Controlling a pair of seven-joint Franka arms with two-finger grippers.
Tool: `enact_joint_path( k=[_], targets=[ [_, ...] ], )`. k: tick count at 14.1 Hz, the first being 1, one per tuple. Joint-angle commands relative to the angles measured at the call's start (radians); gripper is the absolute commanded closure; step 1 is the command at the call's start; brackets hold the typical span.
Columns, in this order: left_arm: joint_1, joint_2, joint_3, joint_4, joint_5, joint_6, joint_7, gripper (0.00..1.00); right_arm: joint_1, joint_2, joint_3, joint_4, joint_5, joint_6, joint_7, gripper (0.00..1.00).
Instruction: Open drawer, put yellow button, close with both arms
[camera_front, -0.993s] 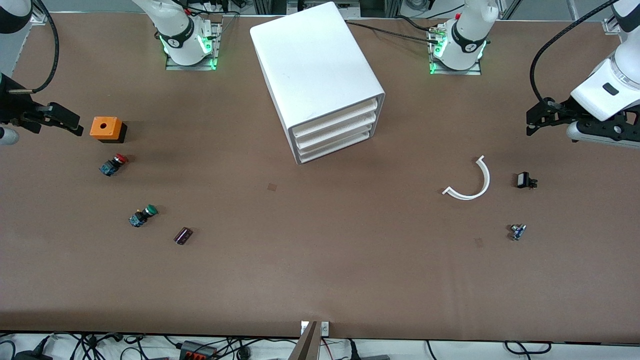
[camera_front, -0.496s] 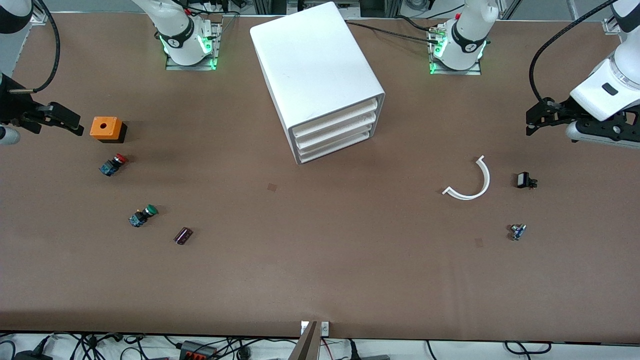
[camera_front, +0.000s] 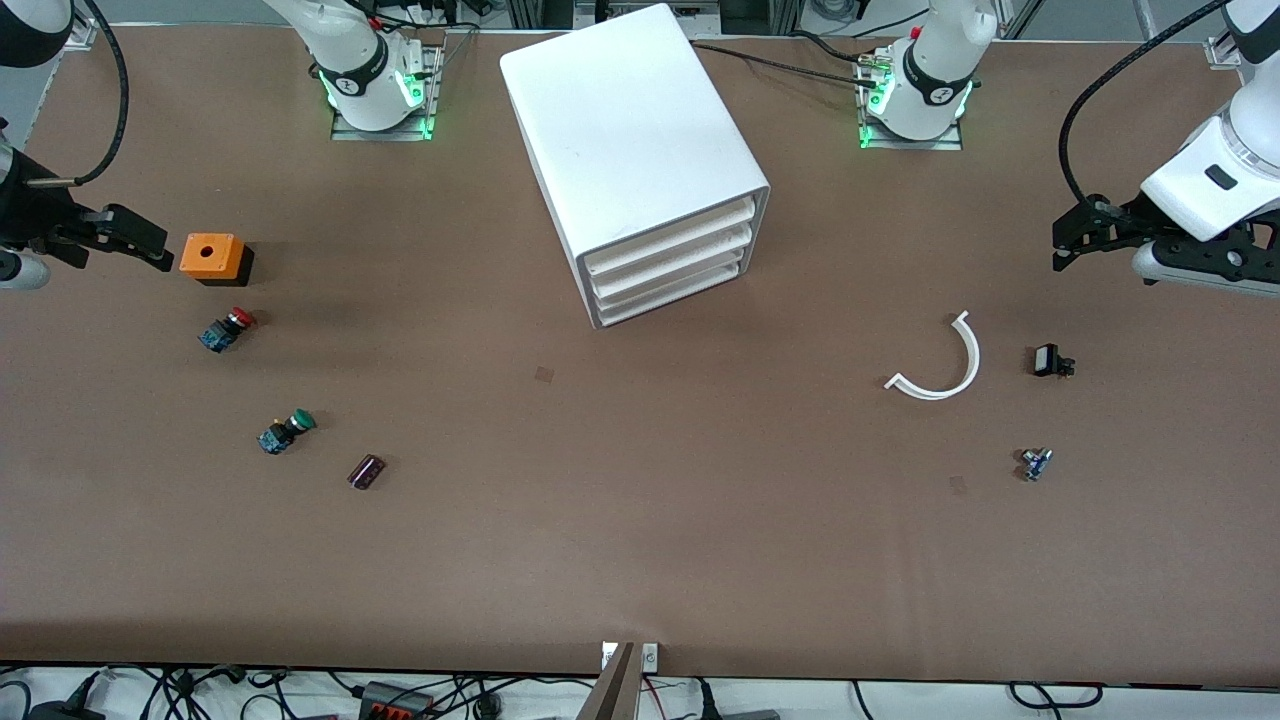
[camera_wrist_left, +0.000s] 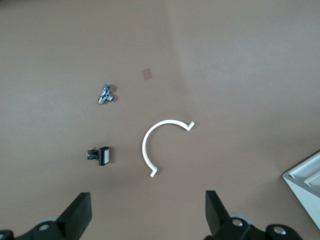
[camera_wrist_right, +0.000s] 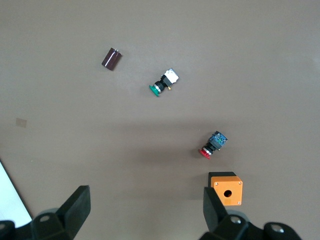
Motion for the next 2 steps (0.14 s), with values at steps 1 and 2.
enact_joint_path(
  k=[1, 2],
  targets=[
    [-0.003, 0.013, 0.002, 0.031, -0.011, -0.024, 0.018, 0.00, 0.004, -0.021, 0.005, -0.022, -0.017, 0.010, -0.013, 0.00],
    [-0.003, 0.013, 0.002, 0.031, -0.011, -0.025, 0.018, 0.00, 0.004, -0.021, 0.005, -0.022, -0.017, 0.010, -0.011, 0.00]
  ],
)
